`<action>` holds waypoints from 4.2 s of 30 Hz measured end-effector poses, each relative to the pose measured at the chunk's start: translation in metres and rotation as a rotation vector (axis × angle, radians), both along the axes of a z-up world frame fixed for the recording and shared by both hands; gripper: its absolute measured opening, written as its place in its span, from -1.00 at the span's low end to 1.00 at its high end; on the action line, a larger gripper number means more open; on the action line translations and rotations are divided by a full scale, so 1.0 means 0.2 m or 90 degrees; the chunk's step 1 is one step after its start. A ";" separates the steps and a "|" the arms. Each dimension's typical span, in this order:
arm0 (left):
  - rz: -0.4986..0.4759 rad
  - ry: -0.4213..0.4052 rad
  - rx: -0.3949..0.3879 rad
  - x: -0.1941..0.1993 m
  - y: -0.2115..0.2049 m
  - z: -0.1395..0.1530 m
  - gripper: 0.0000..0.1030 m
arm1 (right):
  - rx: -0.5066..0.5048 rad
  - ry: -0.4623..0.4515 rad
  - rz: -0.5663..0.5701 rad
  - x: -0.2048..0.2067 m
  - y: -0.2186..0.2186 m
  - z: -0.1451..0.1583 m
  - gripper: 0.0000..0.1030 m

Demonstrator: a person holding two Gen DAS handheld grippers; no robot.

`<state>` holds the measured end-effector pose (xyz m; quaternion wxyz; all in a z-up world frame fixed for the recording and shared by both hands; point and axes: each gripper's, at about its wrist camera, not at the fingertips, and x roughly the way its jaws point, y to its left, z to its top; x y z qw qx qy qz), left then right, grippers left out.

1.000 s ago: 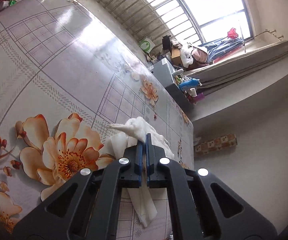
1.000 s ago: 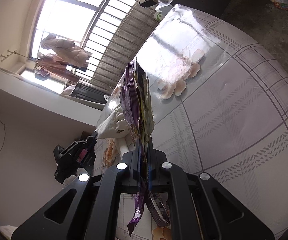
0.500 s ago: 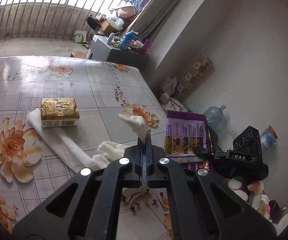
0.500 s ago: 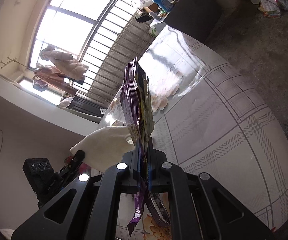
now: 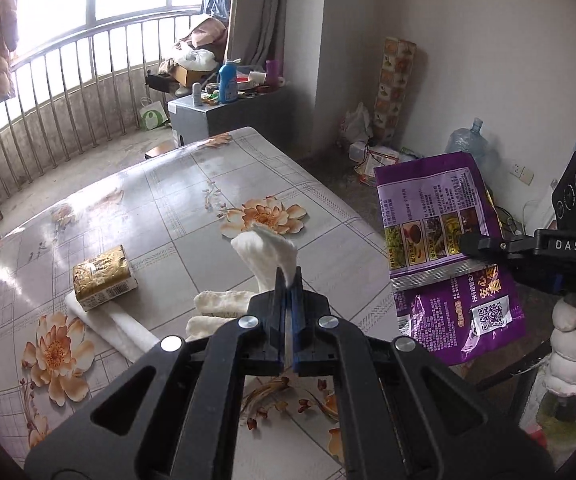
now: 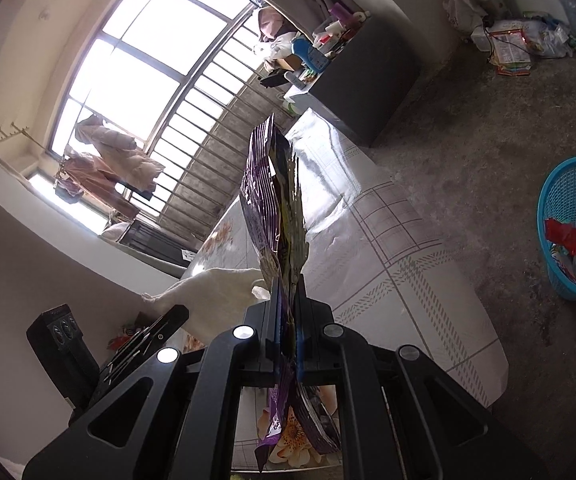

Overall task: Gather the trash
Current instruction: 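Grasp the white tissue with the left gripper while the right gripper holds the noodle packet, then carry the tissue and noodle packet over the blue wastebasket with both grippers, then open both grippers to drop the items into the wastebasket, then move both tools back to the gold tissue pack on the table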

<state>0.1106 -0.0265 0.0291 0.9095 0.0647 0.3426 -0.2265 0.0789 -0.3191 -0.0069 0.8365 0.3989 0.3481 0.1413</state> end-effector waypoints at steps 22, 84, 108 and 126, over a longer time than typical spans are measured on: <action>-0.109 -0.109 0.082 -0.10 -0.60 0.19 -0.99 | 0.016 -0.065 -0.161 -0.31 -0.45 0.05 -0.89; -0.257 0.131 -0.054 0.61 -1.63 -0.17 0.21 | -0.089 0.275 -0.490 0.03 -1.49 -1.19 0.59; -0.087 -0.067 -0.155 0.29 -0.46 0.37 0.74 | -0.338 -0.056 -0.410 -0.25 -0.65 0.04 0.81; 0.146 -0.061 -0.109 0.18 0.42 0.23 0.75 | -0.333 -0.087 -0.136 -0.04 0.04 0.27 0.80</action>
